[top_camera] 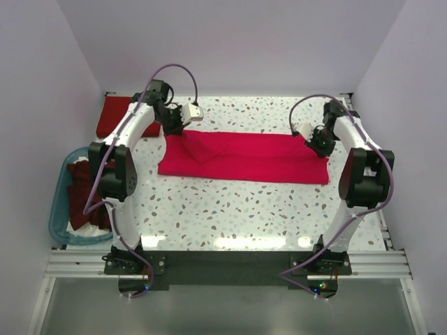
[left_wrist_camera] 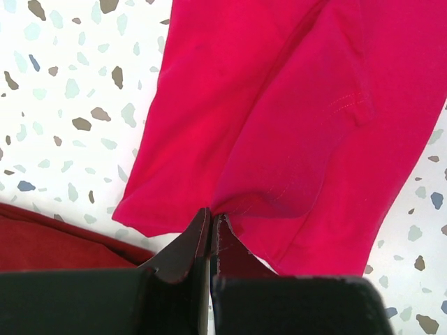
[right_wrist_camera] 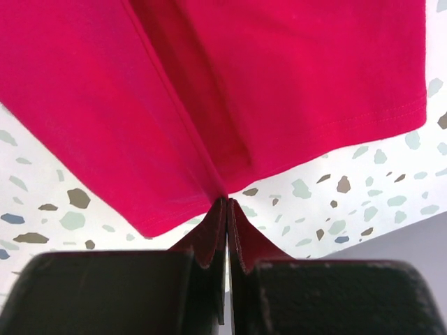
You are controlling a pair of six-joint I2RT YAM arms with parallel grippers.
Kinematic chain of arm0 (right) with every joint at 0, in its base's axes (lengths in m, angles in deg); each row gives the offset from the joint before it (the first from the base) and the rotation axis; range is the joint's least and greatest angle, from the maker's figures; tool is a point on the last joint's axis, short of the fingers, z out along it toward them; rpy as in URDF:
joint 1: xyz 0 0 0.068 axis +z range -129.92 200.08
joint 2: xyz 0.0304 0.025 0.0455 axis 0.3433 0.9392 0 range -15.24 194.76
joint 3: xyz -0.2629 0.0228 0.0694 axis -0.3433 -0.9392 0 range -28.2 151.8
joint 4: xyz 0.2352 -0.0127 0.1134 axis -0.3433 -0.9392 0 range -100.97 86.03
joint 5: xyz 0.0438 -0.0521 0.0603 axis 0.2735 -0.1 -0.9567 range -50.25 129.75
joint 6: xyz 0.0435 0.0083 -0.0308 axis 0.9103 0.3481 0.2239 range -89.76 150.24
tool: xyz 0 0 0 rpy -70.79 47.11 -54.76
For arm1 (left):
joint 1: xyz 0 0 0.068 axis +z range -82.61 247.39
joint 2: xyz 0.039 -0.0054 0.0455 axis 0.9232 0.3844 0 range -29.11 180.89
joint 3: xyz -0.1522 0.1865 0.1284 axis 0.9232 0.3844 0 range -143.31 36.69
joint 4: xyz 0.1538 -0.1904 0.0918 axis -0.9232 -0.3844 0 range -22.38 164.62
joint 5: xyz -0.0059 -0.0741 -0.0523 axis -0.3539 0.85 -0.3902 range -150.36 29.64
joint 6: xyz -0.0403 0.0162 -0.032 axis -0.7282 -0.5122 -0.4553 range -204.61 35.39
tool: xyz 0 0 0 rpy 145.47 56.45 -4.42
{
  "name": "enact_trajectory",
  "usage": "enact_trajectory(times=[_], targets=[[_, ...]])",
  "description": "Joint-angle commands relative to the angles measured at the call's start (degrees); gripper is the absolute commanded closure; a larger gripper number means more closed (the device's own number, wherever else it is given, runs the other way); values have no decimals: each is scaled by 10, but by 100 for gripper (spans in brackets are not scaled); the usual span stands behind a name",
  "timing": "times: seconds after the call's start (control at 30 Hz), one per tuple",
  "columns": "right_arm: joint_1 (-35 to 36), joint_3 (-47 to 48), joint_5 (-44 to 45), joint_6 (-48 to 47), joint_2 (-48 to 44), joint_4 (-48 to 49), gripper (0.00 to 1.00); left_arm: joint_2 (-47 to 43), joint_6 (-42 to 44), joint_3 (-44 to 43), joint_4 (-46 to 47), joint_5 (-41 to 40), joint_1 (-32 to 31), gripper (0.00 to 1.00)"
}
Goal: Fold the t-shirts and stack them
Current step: Fold the tshirt
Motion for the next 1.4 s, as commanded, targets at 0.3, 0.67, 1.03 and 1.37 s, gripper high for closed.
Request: enact_trajectory(times=[0.3, 0.67, 1.03, 1.37], targets=[[-5, 30, 5, 2, 40, 40, 100, 27, -25, -27, 55, -6, 6, 100], [-4, 33, 8, 5, 48, 47, 100, 53, -29, -41, 60, -11, 6, 100], [-3, 49, 19, 37, 61, 64, 92, 89, -76, -69, 77, -41, 7, 91], [-7, 150, 14, 174, 15, -34, 52, -5, -287, -40, 103, -36, 78, 48]])
